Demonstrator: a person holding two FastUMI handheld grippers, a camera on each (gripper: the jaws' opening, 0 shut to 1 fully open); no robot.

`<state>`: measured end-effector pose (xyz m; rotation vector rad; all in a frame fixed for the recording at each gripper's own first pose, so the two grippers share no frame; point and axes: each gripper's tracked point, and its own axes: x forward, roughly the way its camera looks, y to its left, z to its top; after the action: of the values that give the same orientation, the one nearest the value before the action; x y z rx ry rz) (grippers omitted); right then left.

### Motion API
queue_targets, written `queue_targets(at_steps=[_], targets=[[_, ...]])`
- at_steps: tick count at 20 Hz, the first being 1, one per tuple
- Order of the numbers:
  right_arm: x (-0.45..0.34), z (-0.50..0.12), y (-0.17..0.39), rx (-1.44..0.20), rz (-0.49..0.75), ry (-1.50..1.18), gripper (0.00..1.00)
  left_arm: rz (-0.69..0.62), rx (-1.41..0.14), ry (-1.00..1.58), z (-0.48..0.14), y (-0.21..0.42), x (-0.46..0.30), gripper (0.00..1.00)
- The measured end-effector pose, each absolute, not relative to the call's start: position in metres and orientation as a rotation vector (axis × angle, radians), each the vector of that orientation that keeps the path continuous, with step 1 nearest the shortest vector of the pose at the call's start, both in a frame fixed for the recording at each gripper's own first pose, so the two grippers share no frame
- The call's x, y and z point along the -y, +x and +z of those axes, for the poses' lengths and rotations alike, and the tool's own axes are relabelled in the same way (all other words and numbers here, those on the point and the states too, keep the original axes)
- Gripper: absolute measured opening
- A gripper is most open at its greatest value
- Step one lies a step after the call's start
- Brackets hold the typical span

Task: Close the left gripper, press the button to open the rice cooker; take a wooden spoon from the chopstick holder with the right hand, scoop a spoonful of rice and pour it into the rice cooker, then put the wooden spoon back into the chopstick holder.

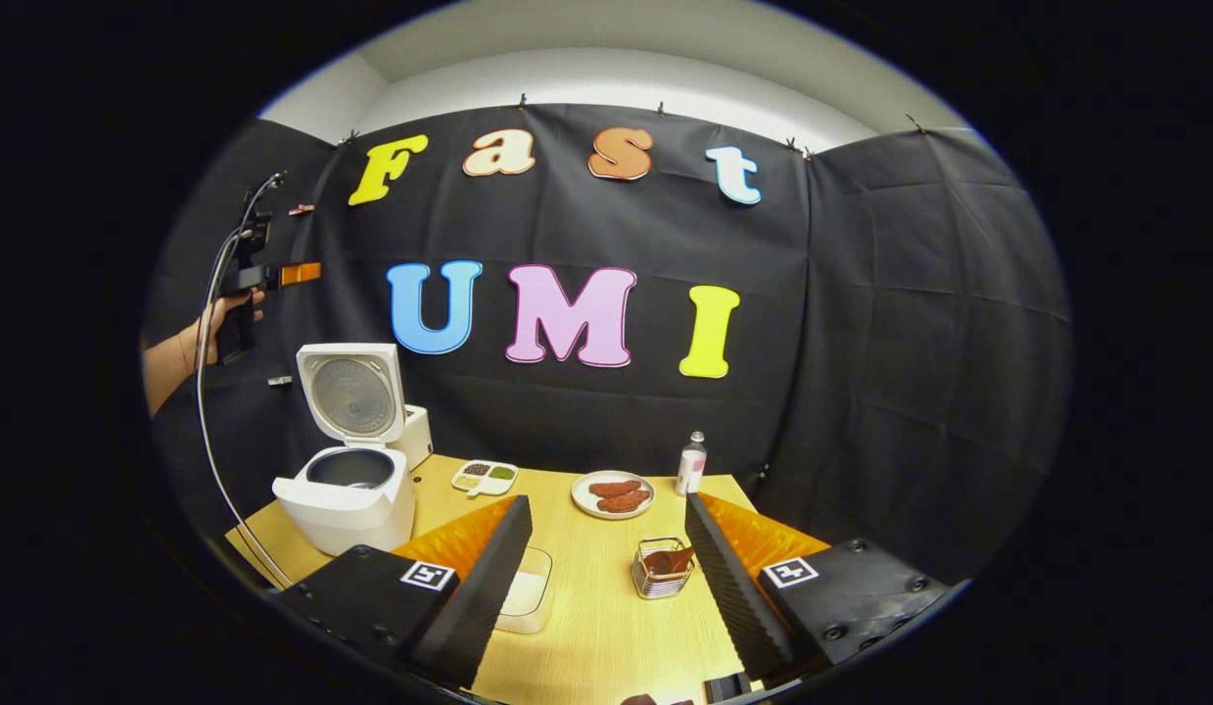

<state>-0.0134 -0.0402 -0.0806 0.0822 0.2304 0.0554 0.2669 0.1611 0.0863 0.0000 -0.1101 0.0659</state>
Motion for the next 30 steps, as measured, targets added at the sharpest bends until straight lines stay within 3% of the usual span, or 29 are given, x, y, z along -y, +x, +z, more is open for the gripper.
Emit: queue_targets(at_steps=[2,9,16,20,30], targets=[[0.043,-0.084,-0.016,-0.242,0.039,0.081,0.98,0.059,0.056,-0.019,0.063,0.292,-0.159,0.98],[0.048,-0.093,-0.024,-0.280,-0.008,0.067,0.98,0.080,-0.031,0.030,0.021,0.361,-0.165,0.98],[0.053,-0.099,-0.025,-0.295,-0.031,0.069,0.98,0.054,-0.130,0.020,-0.017,0.386,-0.149,0.98],[0.058,-0.099,-0.031,-0.300,-0.039,0.101,0.98,0.068,-0.242,-0.036,-0.052,0.389,-0.139,0.98],[0.085,-0.107,-0.052,-0.314,-0.025,0.152,0.98,0.109,-0.263,-0.060,-0.065,0.324,-0.112,1.00]])
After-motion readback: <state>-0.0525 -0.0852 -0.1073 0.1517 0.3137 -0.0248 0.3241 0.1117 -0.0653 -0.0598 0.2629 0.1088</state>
